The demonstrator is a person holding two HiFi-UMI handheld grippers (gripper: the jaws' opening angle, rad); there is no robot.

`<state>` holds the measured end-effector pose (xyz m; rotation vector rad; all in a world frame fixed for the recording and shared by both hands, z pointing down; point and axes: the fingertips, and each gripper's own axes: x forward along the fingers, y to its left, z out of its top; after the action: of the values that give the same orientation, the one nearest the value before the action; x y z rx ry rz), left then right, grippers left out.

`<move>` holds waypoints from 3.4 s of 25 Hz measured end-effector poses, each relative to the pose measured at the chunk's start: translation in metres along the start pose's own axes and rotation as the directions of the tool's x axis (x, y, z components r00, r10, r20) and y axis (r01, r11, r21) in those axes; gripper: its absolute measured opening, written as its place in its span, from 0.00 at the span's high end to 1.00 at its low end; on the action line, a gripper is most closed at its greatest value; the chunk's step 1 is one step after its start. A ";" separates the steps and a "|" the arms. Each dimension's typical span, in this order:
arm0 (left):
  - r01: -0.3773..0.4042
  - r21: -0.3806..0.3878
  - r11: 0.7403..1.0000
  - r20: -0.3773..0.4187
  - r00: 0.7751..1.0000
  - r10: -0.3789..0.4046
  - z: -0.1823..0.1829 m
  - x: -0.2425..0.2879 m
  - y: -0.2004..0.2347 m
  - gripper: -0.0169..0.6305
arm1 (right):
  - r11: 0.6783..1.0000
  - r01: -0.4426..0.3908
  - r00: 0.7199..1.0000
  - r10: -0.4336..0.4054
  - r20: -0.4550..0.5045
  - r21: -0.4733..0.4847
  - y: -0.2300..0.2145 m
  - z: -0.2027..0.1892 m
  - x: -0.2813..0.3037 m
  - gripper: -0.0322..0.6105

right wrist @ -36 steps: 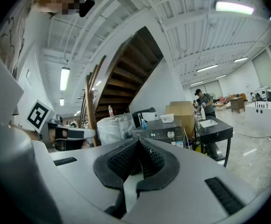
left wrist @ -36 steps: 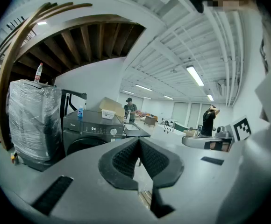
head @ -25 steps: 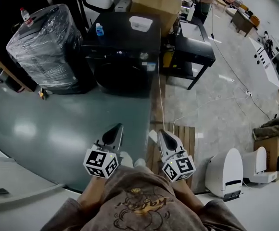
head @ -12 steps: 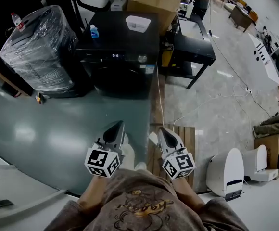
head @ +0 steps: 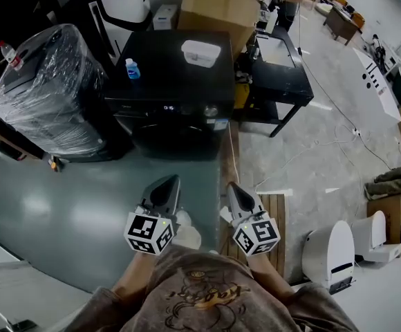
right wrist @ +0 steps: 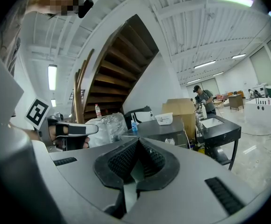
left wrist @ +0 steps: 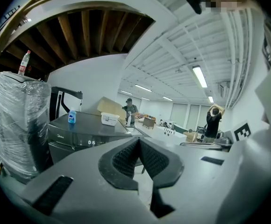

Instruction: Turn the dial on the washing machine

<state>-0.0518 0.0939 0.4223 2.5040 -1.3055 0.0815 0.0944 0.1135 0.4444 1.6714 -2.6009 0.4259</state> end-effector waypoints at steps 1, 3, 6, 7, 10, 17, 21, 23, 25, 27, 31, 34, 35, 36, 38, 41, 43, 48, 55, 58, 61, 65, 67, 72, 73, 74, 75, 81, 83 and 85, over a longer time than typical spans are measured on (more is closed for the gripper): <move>0.008 0.001 1.000 -0.003 1.000 -0.008 0.004 0.007 0.007 0.98 | 1.000 0.014 1.000 -0.014 0.002 0.000 -0.003 0.004 0.010 0.95; 0.025 0.001 1.000 -0.008 1.000 -0.025 0.012 0.021 0.019 0.98 | 0.999 0.035 0.999 -0.035 0.006 0.000 -0.006 0.011 0.026 0.95; 0.051 -0.001 0.999 -0.016 0.999 -0.051 0.018 0.038 0.033 0.98 | 0.998 0.062 0.998 -0.062 0.012 0.000 -0.011 0.018 0.045 0.95; 0.059 -0.002 0.998 -0.019 0.998 -0.059 0.020 0.043 0.035 0.98 | 0.997 0.072 0.997 -0.072 0.013 0.001 -0.013 0.019 0.050 0.95; 0.078 -0.008 0.997 -0.021 0.997 -0.078 0.026 0.058 0.041 0.98 | 0.996 0.090 0.996 -0.090 0.009 0.000 -0.021 0.023 0.063 0.95; 0.095 -0.021 0.995 -0.032 0.995 -0.095 0.031 0.088 0.047 0.98 | 0.996 0.081 0.997 -0.081 -0.011 -0.023 -0.035 0.029 0.091 0.95; 0.095 -0.029 0.995 -0.039 0.995 -0.096 0.034 0.107 0.048 0.98 | 0.997 0.073 0.997 -0.074 -0.027 -0.028 -0.050 0.030 0.105 0.95; 0.094 -0.030 0.995 -0.041 0.995 -0.095 0.036 0.116 0.049 0.98 | 0.997 0.066 0.997 -0.067 -0.033 -0.033 -0.056 0.031 0.113 0.95; 0.092 -0.029 0.995 -0.042 0.995 -0.093 0.039 0.124 0.051 0.98 | 0.998 0.054 0.998 -0.056 -0.040 -0.036 -0.062 0.031 0.123 0.95; 0.088 -0.032 0.996 -0.043 0.995 -0.090 0.041 0.131 0.053 0.98 | 0.999 0.041 0.998 -0.043 -0.051 -0.036 -0.066 0.029 0.133 0.95; 0.079 -0.034 0.996 -0.043 0.996 -0.080 0.040 0.143 0.060 0.98 | 0.999 0.011 0.997 -0.014 -0.081 -0.037 -0.072 0.022 0.154 0.81; 0.071 -0.035 0.997 -0.049 0.996 -0.073 0.041 0.150 0.064 0.98 | 0.999 -0.012 0.994 0.008 -0.108 -0.031 -0.075 0.017 0.170 0.69; 0.070 -0.035 0.997 -0.050 0.996 -0.071 0.041 0.151 0.065 0.98 | 0.999 -0.019 0.993 0.015 -0.121 -0.029 -0.076 0.014 0.175 0.64; 0.068 -0.035 0.997 -0.052 0.996 -0.070 0.041 0.153 0.067 0.98 | 0.999 -0.023 0.991 0.019 -0.134 -0.028 -0.078 0.010 0.181 0.62; 0.064 -0.034 0.997 -0.055 0.996 -0.066 0.040 0.155 0.070 0.98 | 0.999 -0.024 0.987 0.019 -0.159 -0.033 -0.081 0.003 0.191 0.59; 0.058 -0.036 0.998 -0.061 0.996 -0.060 0.039 0.159 0.074 0.98 | 1.000 -0.013 0.981 0.008 -0.191 -0.025 -0.090 -0.009 0.208 0.58; 0.055 -0.038 0.998 -0.066 0.996 -0.058 0.038 0.162 0.076 0.98 | 1.000 0.001 0.977 -0.003 -0.211 -0.010 -0.097 -0.017 0.220 0.58; 0.052 -0.042 0.998 -0.083 0.995 -0.055 0.032 0.168 0.081 0.98 | 0.999 0.050 0.957 -0.051 -0.285 -0.009 -0.119 -0.045 0.252 0.58; 0.057 -0.043 0.997 -0.114 0.992 -0.061 0.020 0.173 0.082 0.98 | 0.988 0.146 0.916 -0.157 -0.370 -0.056 -0.157 -0.084 0.289 0.58; 0.048 -0.047 0.998 -0.120 0.991 -0.054 0.019 0.175 0.086 0.98 | 0.986 0.154 0.903 -0.165 -0.397 -0.061 -0.162 -0.093 0.305 0.57; 0.037 -0.052 0.998 -0.123 0.992 -0.043 0.018 0.177 0.089 0.98 | 0.984 0.166 0.892 -0.177 -0.416 -0.064 -0.170 -0.102 0.318 0.56; 0.023 -0.052 0.998 -0.126 0.992 -0.029 0.017 0.178 0.095 0.98 | 0.981 0.181 0.872 -0.193 -0.450 -0.070 -0.177 -0.114 0.330 0.56; 0.014 -0.055 0.998 -0.127 0.992 -0.021 0.017 0.178 0.099 0.98 | 0.982 0.178 0.868 -0.190 -0.458 -0.068 -0.176 -0.118 0.335 0.56; -0.002 -0.058 0.998 -0.125 0.992 -0.006 0.018 0.178 0.105 0.98 | 0.978 0.202 0.859 -0.199 -0.472 -0.045 -0.178 -0.126 0.340 0.56; -0.003 -0.058 0.998 -0.125 0.992 -0.004 0.019 0.178 0.105 0.98 | 0.977 0.208 0.857 -0.202 -0.474 -0.040 -0.179 -0.127 0.340 0.56; -0.005 -0.057 0.998 -0.124 0.992 -0.002 0.019 0.178 0.105 0.98 | 0.976 0.215 0.856 -0.206 -0.475 -0.036 -0.181 -0.127 0.339 0.56; -0.007 -0.057 0.998 -0.124 0.992 0.000 0.020 0.178 0.106 0.98 | 0.975 0.220 0.855 -0.208 -0.474 -0.032 -0.181 -0.127 0.340 0.56; -0.013 -0.064 0.998 -0.127 0.992 0.005 0.016 0.176 0.108 0.98 | 0.974 0.225 0.856 -0.195 -0.479 0.007 -0.181 -0.125 0.341 0.56; -0.014 -0.065 0.998 -0.128 0.992 0.006 0.016 0.175 0.109 0.98 | 0.974 0.226 0.856 -0.186 -0.483 0.026 -0.180 -0.126 0.341 0.56; -0.016 -0.066 0.998 -0.129 0.992 0.008 0.015 0.174 0.109 0.98 | 0.972 0.230 0.859 -0.178 -0.481 0.051 -0.181 -0.125 0.341 0.56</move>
<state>-0.0405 -0.1065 0.4686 2.3930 -1.2506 0.1956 0.0949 -0.2300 0.6595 1.5970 -2.0574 0.8537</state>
